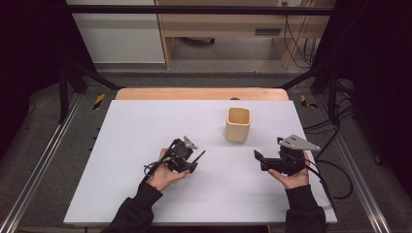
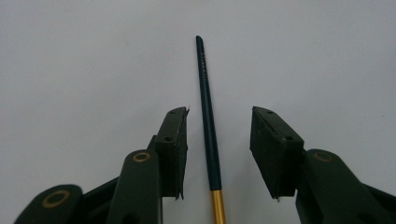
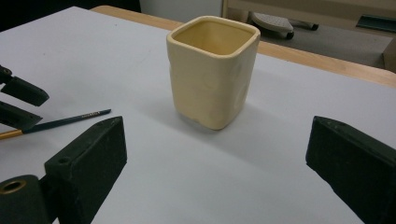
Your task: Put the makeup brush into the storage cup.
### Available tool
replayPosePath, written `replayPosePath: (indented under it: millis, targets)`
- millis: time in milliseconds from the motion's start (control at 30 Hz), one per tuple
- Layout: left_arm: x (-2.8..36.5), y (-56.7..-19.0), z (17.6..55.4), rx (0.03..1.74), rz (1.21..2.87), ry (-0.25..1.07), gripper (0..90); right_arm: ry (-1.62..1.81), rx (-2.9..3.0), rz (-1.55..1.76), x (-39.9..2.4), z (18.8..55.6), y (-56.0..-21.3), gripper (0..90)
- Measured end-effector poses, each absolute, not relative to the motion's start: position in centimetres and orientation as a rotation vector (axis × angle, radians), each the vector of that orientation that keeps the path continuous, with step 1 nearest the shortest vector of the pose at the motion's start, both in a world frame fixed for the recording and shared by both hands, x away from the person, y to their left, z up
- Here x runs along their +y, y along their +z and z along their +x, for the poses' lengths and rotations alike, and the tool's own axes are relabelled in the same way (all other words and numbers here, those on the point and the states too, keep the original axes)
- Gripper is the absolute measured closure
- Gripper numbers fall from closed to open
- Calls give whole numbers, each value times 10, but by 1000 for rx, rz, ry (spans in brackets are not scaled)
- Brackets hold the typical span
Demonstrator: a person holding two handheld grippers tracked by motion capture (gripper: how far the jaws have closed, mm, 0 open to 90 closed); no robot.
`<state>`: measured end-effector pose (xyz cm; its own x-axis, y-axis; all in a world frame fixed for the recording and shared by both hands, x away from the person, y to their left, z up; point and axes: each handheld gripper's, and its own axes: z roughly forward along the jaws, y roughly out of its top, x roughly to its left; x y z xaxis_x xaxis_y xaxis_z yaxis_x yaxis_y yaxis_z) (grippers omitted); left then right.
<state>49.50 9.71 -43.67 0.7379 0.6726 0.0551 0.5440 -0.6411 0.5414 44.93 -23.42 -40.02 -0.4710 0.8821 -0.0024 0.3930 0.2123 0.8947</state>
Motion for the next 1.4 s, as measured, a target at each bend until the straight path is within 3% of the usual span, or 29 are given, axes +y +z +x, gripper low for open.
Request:
replayPosePath:
  millis: [733, 1400]
  targets:
    - [92, -447, 502, 928, 2535, 302, 745, 1221, 1971, 1185, -234, 450, -401, 56]
    - [96, -452, 502, 983, 2539, 266, 818, 1217, 1980, 1186, -234, 450, -401, 56]
